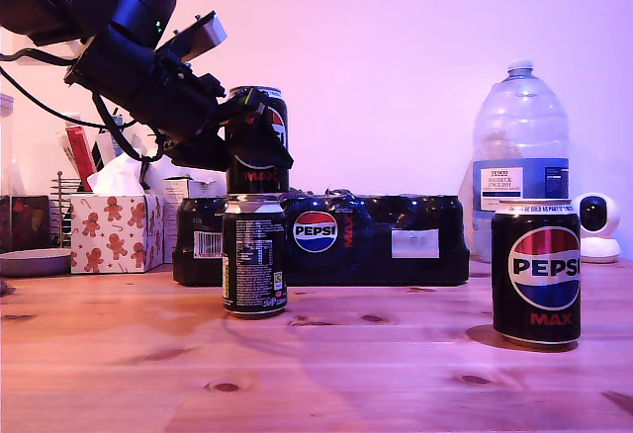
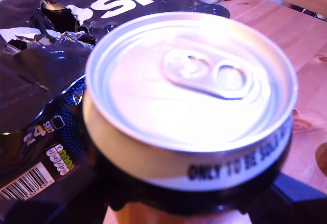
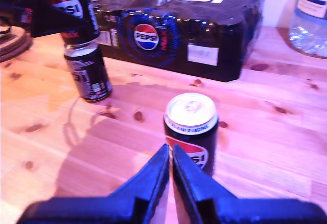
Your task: Stack up the Pepsi cans on top of each other
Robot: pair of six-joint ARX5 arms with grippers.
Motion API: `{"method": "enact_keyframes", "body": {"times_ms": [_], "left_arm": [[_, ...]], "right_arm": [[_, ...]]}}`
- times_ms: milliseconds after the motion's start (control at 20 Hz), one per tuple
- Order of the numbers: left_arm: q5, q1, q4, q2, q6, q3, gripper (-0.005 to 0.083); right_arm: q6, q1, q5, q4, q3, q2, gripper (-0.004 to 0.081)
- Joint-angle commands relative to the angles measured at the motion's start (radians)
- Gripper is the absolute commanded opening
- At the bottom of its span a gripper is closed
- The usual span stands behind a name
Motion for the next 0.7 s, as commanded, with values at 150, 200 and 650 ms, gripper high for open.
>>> {"method": "enact_keyframes", "body": {"times_ms": [150, 200, 650], "left_arm": [[0.009, -0.004, 0.026, 0.003, -0.006, -0.011, 0.0395], [0.010, -0.005, 0.028, -0.001, -0.006, -0.011, 0.0395], [0.009, -0.021, 0.079, -0.014, -0.006, -0.011, 0.0395]], "right_arm": [[0.000, 0.004, 0.007, 0.008, -0.015, 0.005, -0.0012], [0.000, 0.004, 0.007, 0.008, -0.015, 0.005, -0.0012], [0.000, 0.004, 0.008, 0.003, -0.015, 0.005, -0.0012]]}}
